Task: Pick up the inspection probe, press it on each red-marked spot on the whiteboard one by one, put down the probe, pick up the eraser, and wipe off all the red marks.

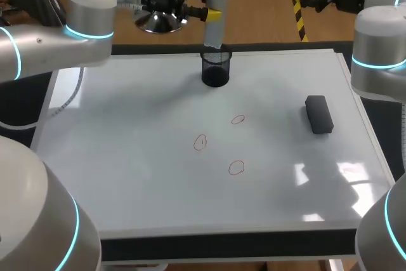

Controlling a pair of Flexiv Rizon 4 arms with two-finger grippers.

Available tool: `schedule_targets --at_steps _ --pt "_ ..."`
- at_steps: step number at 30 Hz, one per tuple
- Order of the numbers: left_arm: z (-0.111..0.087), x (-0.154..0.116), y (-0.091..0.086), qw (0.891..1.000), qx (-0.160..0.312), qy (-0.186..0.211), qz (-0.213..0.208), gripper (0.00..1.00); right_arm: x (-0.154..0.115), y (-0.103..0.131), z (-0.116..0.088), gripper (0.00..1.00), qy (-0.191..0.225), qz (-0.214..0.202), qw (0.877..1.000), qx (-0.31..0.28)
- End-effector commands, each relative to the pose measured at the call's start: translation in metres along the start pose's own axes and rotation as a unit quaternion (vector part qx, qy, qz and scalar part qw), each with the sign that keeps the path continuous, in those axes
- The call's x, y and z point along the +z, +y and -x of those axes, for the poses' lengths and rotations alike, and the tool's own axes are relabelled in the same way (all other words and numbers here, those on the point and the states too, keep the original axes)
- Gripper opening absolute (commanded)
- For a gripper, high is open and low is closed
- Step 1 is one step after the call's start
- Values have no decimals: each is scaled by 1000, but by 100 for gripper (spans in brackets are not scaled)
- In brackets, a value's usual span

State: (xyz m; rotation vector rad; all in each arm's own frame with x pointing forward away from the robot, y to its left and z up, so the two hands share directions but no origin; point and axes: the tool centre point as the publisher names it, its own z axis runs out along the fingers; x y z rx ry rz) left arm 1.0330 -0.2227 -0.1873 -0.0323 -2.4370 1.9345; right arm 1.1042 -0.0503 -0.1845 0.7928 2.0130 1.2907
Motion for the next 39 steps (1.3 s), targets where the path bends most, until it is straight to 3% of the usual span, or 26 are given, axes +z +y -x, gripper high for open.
schedule_targets --at_steps 1,39 --pt "1 -5 -1 1000 -9 8 -5 0 0 0 0 100 0 0 1000 0" --pt "1 -5 -1 1000 -9 8 -5 0 0 0 0 100 0 0 1000 0"
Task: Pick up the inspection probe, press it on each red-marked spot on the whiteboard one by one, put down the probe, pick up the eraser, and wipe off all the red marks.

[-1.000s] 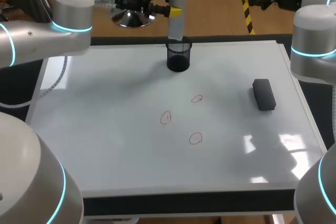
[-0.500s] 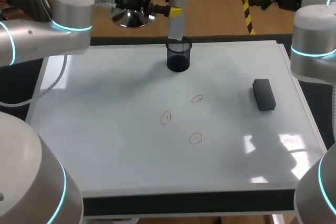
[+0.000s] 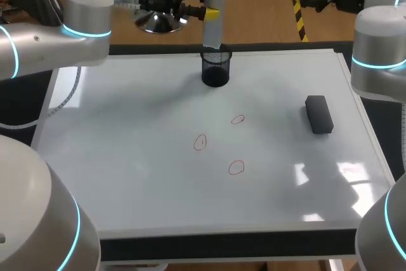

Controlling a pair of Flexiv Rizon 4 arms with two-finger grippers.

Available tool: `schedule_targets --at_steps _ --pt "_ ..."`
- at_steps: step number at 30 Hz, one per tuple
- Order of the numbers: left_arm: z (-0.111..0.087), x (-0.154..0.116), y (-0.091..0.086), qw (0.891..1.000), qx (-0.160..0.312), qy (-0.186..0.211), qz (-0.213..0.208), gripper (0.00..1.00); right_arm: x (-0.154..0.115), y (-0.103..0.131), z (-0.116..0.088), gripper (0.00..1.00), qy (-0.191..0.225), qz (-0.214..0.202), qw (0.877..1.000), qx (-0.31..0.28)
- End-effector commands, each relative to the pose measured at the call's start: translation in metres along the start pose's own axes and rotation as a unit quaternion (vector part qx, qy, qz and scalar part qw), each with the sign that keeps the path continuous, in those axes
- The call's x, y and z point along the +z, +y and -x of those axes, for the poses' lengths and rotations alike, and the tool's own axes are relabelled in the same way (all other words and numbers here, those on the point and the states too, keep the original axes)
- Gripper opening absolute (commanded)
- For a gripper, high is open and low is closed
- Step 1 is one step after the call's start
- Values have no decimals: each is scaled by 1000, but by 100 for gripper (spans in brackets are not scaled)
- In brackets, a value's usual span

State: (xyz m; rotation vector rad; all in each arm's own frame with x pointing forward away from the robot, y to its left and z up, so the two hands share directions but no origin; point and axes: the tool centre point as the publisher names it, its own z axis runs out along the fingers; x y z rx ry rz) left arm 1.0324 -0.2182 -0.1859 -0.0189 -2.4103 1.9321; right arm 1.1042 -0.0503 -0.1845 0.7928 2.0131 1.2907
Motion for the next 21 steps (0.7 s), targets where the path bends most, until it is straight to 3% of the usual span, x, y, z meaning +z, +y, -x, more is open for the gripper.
schedule_targets --at_steps 1,21 --pt "1 0 -1 1000 1 1 -1 0 0 0 0 100 0 0 1000 0" --pt "-52 -3 -6 1000 4 -30 1 0 0 0 0 100 0 0 1000 0"
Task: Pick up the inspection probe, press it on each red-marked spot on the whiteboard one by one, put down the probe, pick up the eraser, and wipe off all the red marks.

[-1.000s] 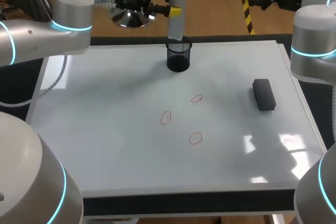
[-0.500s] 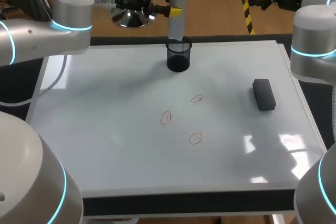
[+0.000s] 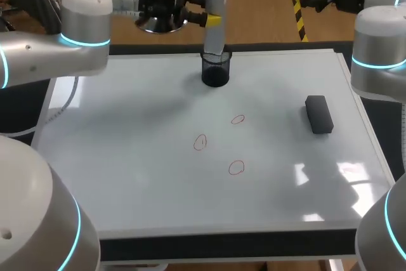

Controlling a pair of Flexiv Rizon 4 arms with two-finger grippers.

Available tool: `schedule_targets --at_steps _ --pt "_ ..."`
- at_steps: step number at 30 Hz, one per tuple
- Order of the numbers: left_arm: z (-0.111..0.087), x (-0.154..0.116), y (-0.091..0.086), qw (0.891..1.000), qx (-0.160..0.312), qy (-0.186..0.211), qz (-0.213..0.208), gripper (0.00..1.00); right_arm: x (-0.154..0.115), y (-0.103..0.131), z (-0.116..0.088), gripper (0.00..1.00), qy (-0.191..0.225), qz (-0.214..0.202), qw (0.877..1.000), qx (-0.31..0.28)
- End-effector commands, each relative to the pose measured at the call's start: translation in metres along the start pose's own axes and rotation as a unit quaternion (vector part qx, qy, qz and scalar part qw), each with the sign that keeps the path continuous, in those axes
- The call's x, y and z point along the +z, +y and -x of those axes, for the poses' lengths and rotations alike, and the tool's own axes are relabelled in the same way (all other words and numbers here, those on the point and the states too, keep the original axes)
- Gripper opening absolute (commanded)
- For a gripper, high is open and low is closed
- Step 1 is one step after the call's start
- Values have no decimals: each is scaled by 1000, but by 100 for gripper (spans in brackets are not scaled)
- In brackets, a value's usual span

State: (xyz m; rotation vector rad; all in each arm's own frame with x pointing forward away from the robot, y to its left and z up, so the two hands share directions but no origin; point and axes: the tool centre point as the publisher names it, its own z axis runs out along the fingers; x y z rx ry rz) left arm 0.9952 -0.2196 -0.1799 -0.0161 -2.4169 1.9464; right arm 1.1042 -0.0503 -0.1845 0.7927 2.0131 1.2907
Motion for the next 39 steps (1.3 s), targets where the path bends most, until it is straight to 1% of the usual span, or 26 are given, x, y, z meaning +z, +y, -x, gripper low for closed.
schedule_targets --at_steps 1,8,15,20,22,26,36,37,39 --pt "-18 -5 -1 1000 -1 -24 4 0 0 0 0 100 0 0 1000 0" --pt "-37 -7 3 999 -8 -35 5 0 0 0 0 100 0 0 1000 0" --pt "-53 -10 -2 999 -2 -38 0 0 0 0 0 100 0 0 1000 0" --pt "-65 -6 -1 999 -4 -36 0 0 0 0 0 100 0 0 1000 0" --pt "-69 -5 0 999 -4 -33 0 0 0 0 0 100 0 0 1000 0" --pt "-76 -2 9 999 -9 -31 4 0 0 0 0 100 0 0 1000 0" --pt "-99 8 15 1000 -6 -25 -2 0 0 0 0 100 0 0 1000 0" --pt "-101 8 16 1000 -4 -26 0 0 0 0 0 100 0 0 1000 0" --pt "-106 9 17 1000 5 -26 17 0 0 0 0 100 0 0 1000 0"
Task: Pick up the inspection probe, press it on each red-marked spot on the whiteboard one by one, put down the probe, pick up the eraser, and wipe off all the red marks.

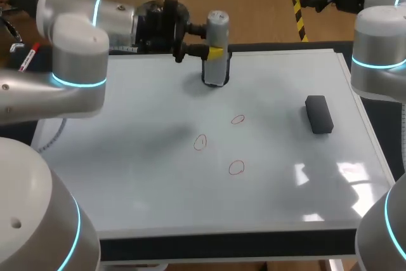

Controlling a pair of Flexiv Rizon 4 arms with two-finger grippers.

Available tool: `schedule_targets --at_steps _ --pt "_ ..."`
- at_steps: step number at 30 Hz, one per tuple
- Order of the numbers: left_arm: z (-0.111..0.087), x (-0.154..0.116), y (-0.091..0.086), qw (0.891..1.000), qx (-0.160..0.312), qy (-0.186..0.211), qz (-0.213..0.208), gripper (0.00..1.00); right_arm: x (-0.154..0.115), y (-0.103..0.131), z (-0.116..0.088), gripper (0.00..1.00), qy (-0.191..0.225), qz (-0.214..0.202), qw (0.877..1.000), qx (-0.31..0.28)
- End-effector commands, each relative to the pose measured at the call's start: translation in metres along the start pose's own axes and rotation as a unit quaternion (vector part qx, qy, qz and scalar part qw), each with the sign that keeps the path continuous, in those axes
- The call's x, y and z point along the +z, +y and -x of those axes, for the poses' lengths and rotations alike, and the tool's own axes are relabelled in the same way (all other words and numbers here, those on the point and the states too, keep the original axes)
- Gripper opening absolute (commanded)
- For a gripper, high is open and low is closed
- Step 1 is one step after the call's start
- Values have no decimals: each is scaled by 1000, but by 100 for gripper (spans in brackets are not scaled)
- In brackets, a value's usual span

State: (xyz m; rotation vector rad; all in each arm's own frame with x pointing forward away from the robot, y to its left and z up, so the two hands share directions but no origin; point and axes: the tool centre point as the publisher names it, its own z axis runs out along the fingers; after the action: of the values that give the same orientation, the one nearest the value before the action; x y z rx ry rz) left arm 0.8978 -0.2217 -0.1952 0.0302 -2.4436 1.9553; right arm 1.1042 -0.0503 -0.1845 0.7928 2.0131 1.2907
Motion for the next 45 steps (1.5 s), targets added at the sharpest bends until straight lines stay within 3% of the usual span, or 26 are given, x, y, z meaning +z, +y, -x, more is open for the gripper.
schedule_targets --at_steps 1,15,32,45 --pt "-11 0 2 1000 6 -7 2 0 0 0 0 100 0 0 1000 0" --pt "-36 -10 23 1000 -8 -26 -13 0 0 0 0 100 0 0 1000 0" --pt "-66 -12 36 1000 -6 -14 -18 0 0 0 0 100 0 0 1000 0" --pt "-72 -21 48 1000 -2 -6 -17 0 0 0 0 100 0 0 1000 0"
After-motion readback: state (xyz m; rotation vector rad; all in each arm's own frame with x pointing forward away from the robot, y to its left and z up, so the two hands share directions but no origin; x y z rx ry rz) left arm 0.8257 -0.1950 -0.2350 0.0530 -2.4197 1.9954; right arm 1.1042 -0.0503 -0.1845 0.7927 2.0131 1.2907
